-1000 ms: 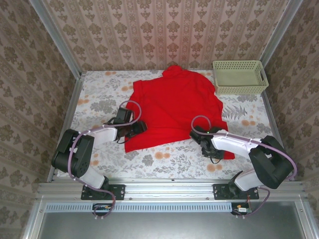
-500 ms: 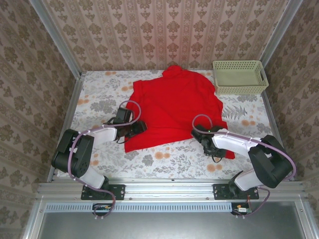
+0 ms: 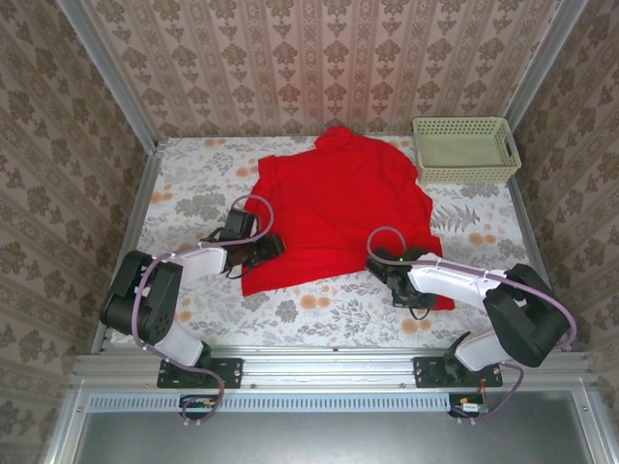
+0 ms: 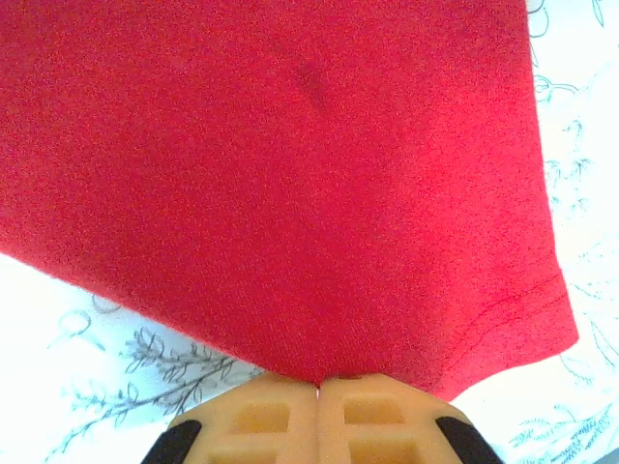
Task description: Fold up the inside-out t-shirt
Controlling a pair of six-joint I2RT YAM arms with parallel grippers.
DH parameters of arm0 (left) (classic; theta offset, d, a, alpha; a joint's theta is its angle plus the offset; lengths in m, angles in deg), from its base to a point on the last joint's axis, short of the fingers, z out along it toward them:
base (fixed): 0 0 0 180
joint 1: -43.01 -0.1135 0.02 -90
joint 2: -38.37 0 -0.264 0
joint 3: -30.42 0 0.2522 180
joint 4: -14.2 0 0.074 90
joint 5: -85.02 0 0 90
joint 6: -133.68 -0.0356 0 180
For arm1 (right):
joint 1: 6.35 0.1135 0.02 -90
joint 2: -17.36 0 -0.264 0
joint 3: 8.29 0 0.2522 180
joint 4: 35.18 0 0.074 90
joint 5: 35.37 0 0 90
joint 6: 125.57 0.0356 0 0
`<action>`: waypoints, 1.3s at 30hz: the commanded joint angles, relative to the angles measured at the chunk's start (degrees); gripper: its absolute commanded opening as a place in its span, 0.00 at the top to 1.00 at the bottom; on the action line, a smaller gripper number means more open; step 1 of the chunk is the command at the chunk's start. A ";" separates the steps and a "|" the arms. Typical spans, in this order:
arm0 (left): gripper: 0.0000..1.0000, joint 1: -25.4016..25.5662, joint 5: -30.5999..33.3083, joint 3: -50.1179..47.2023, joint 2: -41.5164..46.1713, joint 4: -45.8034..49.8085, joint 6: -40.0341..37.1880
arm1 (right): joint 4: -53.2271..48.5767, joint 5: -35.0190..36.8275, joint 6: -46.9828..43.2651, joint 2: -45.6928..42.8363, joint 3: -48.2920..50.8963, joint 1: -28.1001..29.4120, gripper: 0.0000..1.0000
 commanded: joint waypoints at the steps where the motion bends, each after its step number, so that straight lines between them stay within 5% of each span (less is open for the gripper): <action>1: 0.42 -0.63 0.67 -0.92 -1.50 2.42 -0.01 | -4.84 -0.09 2.54 -1.87 -1.90 2.36 1.00; 12: 0.42 -0.83 1.23 -1.17 -1.04 2.85 -0.20 | -7.89 -5.25 5.93 -4.15 -1.51 10.35 0.94; 20: 0.42 -1.35 1.49 -1.30 -0.16 3.78 -0.64 | -6.05 -8.00 2.48 -7.15 -2.36 8.03 0.74; 25: 0.42 -1.79 1.77 -1.74 0.60 4.23 -0.98 | -2.95 -10.05 0.02 -9.85 -0.54 3.16 0.71; 32: 0.42 -2.00 1.66 -1.88 0.87 4.45 -1.15 | 0.88 -12.92 -0.95 -7.10 -0.64 4.42 0.69; 39: 0.42 -2.25 1.97 -1.76 0.68 4.75 -1.78 | -1.17 -7.26 -1.48 -0.15 -3.10 4.37 0.53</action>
